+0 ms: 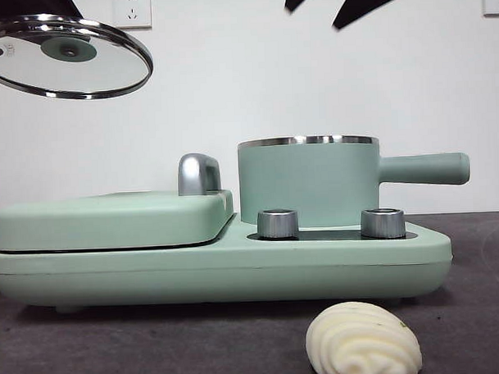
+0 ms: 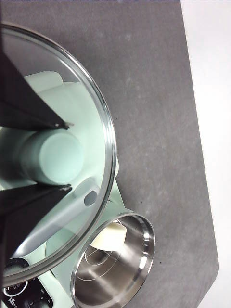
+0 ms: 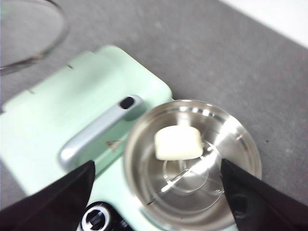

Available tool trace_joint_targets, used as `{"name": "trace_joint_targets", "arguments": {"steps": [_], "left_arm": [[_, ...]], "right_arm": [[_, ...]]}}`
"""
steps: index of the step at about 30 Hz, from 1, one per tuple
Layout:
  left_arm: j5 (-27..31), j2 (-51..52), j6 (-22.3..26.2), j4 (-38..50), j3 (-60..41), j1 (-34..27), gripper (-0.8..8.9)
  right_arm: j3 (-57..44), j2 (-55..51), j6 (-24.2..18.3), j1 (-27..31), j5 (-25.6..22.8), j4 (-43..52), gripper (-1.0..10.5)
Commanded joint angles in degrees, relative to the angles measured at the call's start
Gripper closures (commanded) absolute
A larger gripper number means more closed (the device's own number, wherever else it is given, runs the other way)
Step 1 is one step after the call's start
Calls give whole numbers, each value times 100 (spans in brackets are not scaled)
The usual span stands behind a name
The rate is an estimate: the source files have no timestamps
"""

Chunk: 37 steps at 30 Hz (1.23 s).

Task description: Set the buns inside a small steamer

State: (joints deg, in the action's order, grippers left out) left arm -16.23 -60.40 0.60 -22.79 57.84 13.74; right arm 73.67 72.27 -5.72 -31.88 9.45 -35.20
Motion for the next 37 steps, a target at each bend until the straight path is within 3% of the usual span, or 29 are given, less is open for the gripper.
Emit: {"name": "trace_joint_targets", "arguments": {"steps": [1,8,14,22,26,37], "left_arm": [[-4,-7,42,179,111,9,802],[-4,-7,42,153,111,11,802],[-4,-7,42,136,111,9,802],[-4,-9,42,131,111,9,802],[-4,-9,42,133,111,9,802],[-4,-9,42,138,111,11,802]], "right_arm": [[-643,-573,107,-177,17,323,532],[-2035,-2020,120,-719,31,894,533],[-2708,-2590,66,-1174,105,767,533],[-3672,-2588,77,-1792,61,688,533],[-4155,-2586,195,-2035,-243,944,533],[-4444,-1790,400,-2094,-227,1405,533]]}}
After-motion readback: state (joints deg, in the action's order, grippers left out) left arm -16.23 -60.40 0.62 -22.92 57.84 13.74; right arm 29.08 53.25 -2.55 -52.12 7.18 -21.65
